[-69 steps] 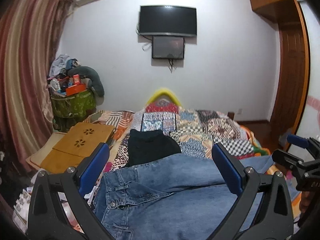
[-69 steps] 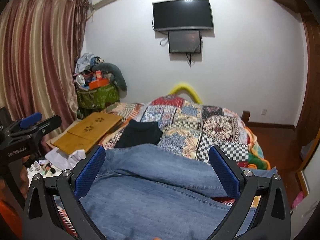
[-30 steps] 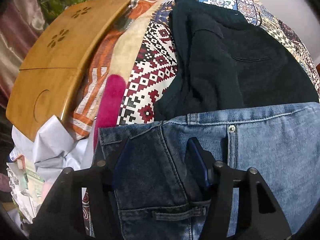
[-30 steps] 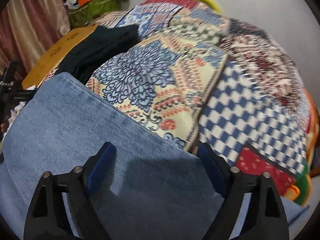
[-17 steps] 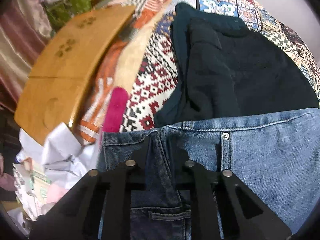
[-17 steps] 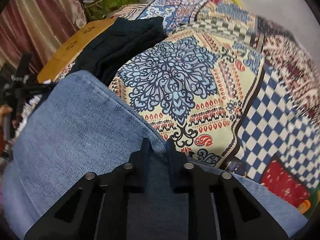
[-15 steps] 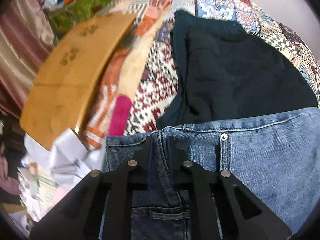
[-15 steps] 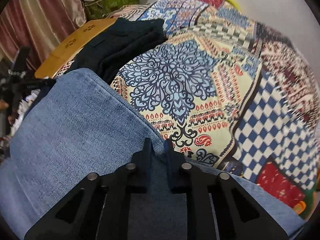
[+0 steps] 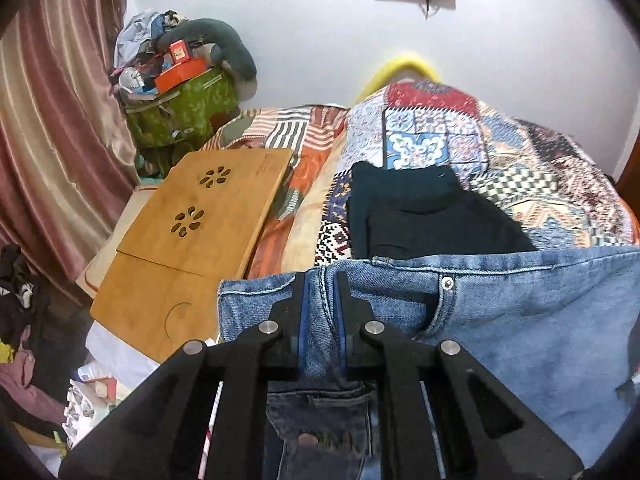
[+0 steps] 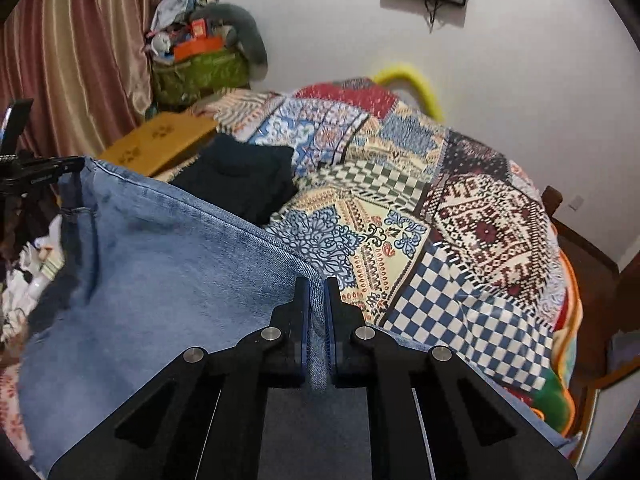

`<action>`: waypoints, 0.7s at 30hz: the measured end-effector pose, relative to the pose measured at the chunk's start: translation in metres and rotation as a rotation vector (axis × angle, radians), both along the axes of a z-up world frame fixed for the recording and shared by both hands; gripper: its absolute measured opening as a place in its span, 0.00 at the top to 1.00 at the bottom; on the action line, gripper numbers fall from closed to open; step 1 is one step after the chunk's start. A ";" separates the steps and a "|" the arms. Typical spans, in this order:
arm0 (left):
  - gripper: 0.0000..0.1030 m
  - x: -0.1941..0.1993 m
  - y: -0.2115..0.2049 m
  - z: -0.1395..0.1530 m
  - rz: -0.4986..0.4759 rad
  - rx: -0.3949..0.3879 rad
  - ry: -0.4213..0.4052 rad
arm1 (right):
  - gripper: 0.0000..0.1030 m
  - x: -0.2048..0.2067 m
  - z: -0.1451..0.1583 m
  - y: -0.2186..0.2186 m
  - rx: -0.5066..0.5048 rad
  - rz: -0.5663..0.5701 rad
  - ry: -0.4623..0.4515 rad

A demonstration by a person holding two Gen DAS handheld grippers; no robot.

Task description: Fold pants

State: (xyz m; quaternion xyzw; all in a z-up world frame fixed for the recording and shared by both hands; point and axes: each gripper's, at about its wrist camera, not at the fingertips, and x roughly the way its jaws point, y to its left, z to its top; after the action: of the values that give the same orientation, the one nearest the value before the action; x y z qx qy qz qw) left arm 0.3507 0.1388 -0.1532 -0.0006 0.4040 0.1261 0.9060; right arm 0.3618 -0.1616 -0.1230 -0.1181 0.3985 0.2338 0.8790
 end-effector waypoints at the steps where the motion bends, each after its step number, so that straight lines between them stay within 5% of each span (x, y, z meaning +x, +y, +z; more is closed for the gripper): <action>1: 0.89 -0.004 -0.002 0.002 -0.004 0.004 -0.007 | 0.94 -0.005 0.003 -0.001 0.006 0.003 -0.004; 12: 0.90 -0.109 -0.008 0.019 -0.016 -0.004 -0.091 | 0.94 -0.111 0.026 -0.014 0.096 0.046 0.007; 21: 0.91 -0.186 0.004 -0.008 0.010 -0.053 -0.057 | 0.94 -0.181 0.011 -0.015 0.184 0.057 0.079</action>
State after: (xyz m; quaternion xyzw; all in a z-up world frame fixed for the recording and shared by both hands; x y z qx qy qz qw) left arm 0.1649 0.1427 -0.1616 -0.0303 0.3811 0.1197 0.9162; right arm 0.1807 -0.1764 -0.1124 -0.0390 0.4063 0.2988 0.8626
